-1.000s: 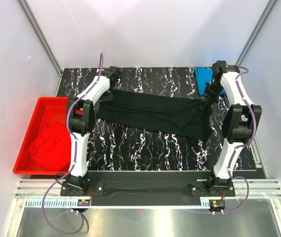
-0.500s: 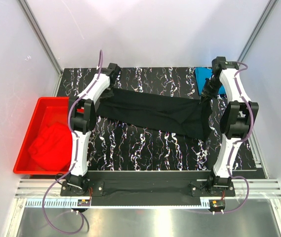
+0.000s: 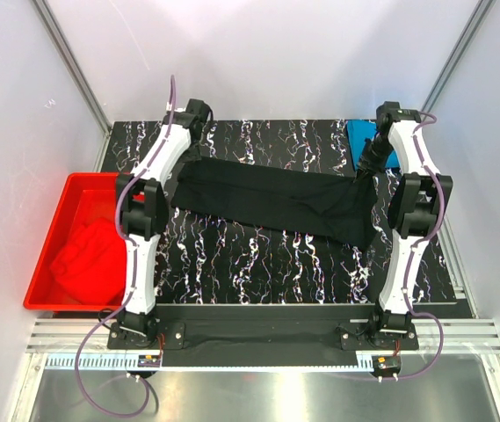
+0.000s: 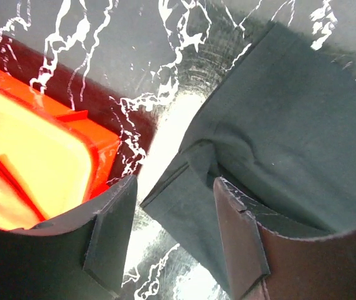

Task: Fold and stack the t-shirts
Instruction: Fold the tshirt

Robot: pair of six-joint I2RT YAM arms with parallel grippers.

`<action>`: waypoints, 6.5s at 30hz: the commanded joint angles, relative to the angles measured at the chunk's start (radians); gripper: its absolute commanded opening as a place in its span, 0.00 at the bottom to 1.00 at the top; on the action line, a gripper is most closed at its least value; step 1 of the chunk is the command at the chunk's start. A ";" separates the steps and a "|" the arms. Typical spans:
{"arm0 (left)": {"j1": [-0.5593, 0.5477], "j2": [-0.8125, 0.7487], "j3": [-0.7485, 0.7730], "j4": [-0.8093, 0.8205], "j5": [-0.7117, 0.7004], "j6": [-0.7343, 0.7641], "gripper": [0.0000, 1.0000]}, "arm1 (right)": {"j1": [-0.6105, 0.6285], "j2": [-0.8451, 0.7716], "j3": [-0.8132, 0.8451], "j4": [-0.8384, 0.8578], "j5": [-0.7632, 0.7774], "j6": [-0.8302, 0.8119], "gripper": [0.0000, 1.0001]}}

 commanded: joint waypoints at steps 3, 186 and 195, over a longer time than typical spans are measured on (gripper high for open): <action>-0.016 -0.168 -0.107 0.069 0.068 0.004 0.57 | -0.015 0.031 0.065 0.023 -0.019 -0.010 0.00; -0.097 -0.880 -1.057 0.195 0.248 -0.105 0.46 | 0.074 0.091 -0.010 0.390 -0.528 0.168 0.63; -0.102 -0.845 -1.064 0.287 0.318 -0.053 0.45 | -0.022 -0.320 -0.541 0.285 -0.255 0.010 0.39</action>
